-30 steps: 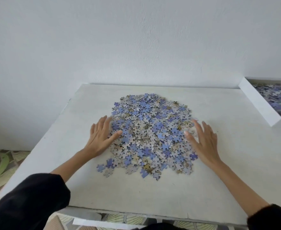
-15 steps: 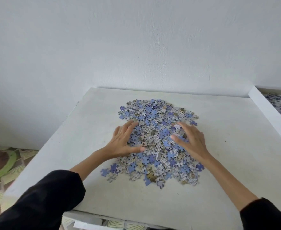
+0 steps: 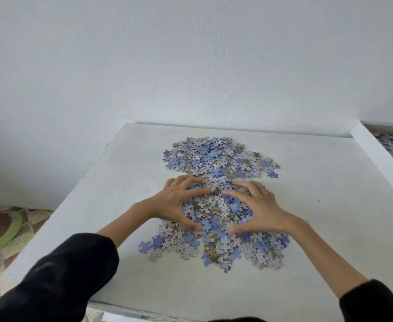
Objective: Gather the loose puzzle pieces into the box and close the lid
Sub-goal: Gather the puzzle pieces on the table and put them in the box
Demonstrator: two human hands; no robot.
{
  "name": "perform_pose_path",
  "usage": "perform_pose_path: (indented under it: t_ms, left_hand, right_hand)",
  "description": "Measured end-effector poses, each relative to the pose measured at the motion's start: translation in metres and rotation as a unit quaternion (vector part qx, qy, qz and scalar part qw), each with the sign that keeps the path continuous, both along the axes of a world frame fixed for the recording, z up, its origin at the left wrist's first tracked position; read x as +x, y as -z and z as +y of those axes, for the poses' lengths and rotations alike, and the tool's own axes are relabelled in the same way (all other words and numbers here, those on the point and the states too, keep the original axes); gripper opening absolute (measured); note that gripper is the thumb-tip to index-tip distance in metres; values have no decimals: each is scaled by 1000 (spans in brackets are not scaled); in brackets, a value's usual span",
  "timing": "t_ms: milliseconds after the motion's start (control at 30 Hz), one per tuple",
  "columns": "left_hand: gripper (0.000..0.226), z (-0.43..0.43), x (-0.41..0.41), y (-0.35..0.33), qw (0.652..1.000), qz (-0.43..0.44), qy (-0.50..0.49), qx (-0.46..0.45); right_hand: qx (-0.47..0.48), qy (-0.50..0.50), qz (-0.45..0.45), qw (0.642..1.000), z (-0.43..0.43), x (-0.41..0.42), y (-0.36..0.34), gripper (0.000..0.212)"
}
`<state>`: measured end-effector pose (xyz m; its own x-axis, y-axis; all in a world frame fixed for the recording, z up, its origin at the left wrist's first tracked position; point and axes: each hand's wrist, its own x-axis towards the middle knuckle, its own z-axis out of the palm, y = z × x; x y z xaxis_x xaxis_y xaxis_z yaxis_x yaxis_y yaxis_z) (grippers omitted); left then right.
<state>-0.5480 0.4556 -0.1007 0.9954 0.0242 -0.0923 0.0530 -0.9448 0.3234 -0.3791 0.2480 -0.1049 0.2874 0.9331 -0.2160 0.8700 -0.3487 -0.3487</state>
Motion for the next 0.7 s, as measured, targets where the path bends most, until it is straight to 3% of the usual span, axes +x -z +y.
perform_pose_path:
  t_ms: [333,533,700]
  left_hand:
    - [52,-6,-1,13,991,-129,-5,-24]
    - [30,-11,-4,13,985,-170,-5,-18]
    - [40,-8,-4,12,987,-160,8,11]
  right_hand:
    - [222,69,-45,972,8,-5,14,32]
    - [301,83,-60,948,13,-11,10,27]
    - [331,69,-48,940,16,-12,7,20]
